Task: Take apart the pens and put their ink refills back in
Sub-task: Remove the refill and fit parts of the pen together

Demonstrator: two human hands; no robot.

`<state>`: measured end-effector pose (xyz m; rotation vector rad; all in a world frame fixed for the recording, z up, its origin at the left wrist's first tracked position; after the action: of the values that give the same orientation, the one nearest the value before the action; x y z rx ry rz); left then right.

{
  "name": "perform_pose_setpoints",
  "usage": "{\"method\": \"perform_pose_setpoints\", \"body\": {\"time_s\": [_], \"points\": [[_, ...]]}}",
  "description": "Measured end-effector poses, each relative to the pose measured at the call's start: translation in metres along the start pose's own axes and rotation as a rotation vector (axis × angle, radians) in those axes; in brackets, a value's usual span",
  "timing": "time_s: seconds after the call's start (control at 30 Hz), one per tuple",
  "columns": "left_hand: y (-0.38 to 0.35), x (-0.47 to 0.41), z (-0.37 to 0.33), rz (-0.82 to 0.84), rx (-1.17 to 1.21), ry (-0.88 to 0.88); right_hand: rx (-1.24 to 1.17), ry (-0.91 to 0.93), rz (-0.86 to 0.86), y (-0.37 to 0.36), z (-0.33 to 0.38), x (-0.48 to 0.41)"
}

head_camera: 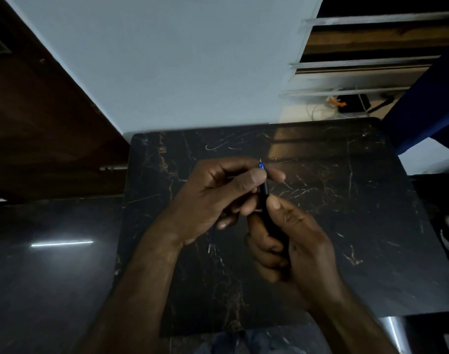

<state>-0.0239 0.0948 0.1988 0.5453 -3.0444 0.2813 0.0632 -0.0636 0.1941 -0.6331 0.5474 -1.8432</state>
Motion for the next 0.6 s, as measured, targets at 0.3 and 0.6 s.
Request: {"method": "perform_pose_setpoints", "body": {"time_s": [0.3,0.6], "points": [[-0.012,0.001,0.019,-0.347,-0.118,-0.177,0.598,0.293,-0.158,0.01,-0.008,-0.007],[-0.024,-0.01,0.031,-0.602,-0.243,-0.073,1.159,0.477,-0.34,0.016,-0.022,-0.008]]}}
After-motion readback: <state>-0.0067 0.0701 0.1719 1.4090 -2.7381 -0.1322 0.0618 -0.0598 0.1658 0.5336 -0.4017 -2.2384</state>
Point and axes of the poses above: each hand's wrist, its own x-axis away from the middle knuckle, its own y-axis out of the back of the hand, z = x × y, the point moved 1 cm from there along -x, towards the middle knuckle, and after that the axes turned 5 degrees about y, right-handed, at the moved point
